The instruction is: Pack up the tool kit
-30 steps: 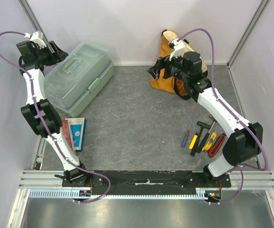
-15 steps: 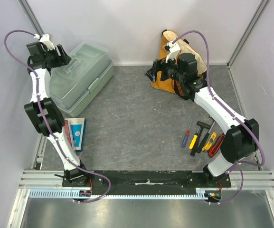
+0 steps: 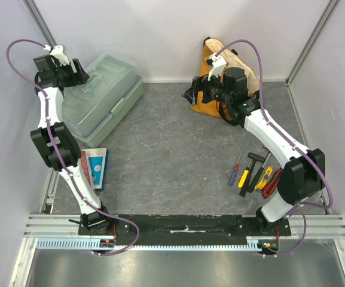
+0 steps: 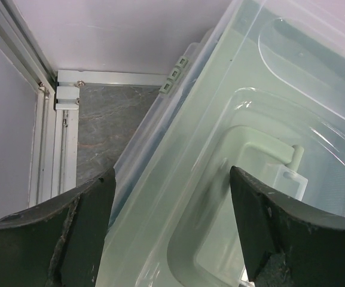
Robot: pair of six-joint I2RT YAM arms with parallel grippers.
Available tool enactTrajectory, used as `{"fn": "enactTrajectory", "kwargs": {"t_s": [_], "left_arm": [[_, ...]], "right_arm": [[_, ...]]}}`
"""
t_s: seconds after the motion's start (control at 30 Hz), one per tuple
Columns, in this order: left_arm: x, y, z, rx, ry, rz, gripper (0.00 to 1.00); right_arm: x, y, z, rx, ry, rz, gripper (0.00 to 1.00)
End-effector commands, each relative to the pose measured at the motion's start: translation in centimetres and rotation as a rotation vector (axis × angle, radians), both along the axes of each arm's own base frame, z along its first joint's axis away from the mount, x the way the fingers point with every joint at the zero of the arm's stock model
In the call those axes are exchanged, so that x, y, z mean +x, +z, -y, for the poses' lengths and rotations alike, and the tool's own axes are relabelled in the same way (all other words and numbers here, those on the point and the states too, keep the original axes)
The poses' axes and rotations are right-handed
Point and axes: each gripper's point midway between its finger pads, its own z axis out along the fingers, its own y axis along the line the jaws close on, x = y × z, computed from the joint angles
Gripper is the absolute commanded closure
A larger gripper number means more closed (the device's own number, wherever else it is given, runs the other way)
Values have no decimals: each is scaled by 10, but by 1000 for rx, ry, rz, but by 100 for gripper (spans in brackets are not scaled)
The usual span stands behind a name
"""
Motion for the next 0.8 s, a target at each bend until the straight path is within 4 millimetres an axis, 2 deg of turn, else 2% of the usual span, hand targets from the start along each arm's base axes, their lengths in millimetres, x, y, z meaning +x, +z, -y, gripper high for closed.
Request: {"fn": "enactTrajectory", "kwargs": {"t_s": [0.0,0.17,0.37,0.57,0.7,0.77], "left_arm": [[-21,-52,33,-147,-129,-162,20],[-29,-65,64,-229,-126,-242,28],[-42,-78,125,-205,-179,-317,31],[-64,-91,173,-239,-210,-389,36],[-81,-90,199,-286,-216,-390,36],[-89,-81,212,-302,-225,-384,36]], "right_arm": [[-4,7,3,-7,-8,27,5],[-5,-2,2,-1,-9,-6,5],[-8,-12,-2,16,6,-40,5],[-12,-21,-4,26,10,-62,6],[-13,-29,-4,36,0,-92,6],[-11,-34,-2,44,-34,-125,6]]}}
